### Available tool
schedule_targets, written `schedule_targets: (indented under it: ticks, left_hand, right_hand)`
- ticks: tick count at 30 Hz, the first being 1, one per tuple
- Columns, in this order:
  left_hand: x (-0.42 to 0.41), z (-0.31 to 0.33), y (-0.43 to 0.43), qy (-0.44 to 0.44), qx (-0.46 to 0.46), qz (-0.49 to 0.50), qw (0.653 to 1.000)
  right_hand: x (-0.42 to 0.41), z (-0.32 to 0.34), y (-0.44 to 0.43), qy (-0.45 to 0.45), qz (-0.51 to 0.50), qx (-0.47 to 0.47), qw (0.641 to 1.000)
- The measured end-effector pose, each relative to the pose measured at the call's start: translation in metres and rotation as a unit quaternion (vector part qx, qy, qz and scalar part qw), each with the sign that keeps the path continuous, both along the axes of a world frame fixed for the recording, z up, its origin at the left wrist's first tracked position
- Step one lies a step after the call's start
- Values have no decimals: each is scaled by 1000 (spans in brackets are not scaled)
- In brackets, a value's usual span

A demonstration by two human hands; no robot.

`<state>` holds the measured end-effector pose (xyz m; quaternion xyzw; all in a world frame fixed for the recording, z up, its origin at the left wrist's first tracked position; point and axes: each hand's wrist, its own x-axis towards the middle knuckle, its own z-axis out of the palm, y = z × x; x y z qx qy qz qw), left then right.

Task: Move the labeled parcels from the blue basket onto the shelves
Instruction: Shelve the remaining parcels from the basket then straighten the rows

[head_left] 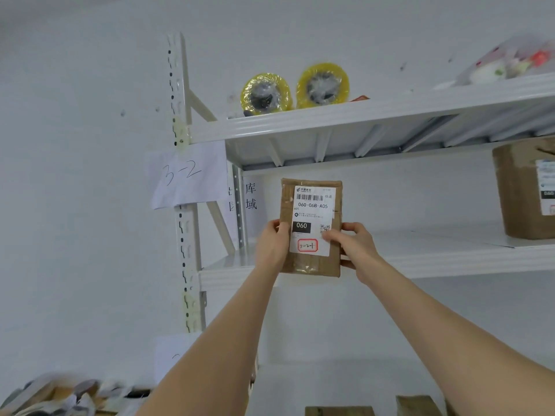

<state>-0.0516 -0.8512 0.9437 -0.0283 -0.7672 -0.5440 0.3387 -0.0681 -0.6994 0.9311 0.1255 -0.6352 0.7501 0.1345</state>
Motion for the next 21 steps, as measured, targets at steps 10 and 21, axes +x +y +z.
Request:
schedule_targets:
  ticks: [10,21]
  left_hand:
    - [-7,24,-26,53,-1,3,999]
    - [-23,34,-67,57,-3,4,998]
  right_hand:
    - [5,28,-23,45,-1,-14,999]
    - [-13,42,-73,74,-18,-22,997]
